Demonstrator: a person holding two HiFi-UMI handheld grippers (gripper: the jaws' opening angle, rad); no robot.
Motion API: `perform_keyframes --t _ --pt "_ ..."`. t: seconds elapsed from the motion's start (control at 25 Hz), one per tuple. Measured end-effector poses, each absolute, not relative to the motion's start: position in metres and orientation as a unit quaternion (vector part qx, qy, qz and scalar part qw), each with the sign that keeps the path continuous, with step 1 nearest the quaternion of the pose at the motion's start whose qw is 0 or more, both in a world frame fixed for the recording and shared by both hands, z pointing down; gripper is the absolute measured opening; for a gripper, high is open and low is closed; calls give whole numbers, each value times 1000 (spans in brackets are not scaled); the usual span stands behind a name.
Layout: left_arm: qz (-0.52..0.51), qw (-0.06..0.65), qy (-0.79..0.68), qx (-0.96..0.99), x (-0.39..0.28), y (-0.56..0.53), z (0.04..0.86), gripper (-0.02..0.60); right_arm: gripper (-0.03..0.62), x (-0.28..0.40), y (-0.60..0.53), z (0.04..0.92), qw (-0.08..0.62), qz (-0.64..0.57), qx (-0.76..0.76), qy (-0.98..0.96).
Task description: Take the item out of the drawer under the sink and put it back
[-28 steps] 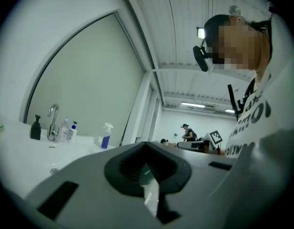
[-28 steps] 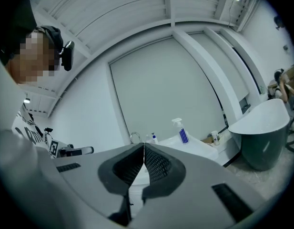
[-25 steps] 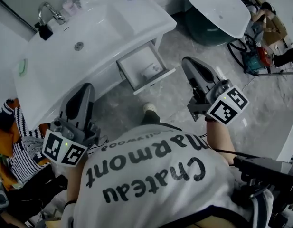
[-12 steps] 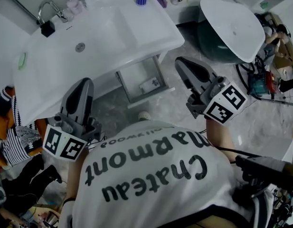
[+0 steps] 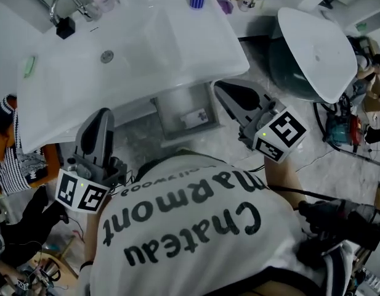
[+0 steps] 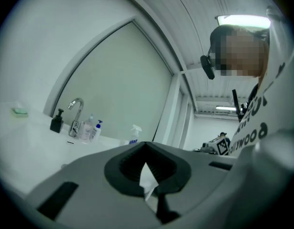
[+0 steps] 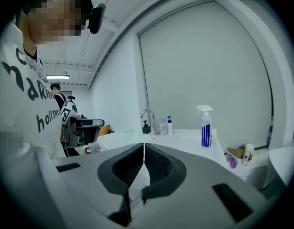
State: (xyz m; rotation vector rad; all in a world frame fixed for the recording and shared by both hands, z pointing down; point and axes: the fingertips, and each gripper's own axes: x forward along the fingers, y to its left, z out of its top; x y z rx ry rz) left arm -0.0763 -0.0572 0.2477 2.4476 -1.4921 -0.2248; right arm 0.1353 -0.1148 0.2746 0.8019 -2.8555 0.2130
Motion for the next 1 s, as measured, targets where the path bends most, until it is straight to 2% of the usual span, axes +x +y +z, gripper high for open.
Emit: perform_keyframes --t 0.56,1.0 --pt "-84 168 -524 831 -66 -64 298 8 12 109 -115 356 118 170 212 -955" --pt "-44 226 -503 833 -60 -61 356 8 12 101 -95 423 224 158 199 -941"
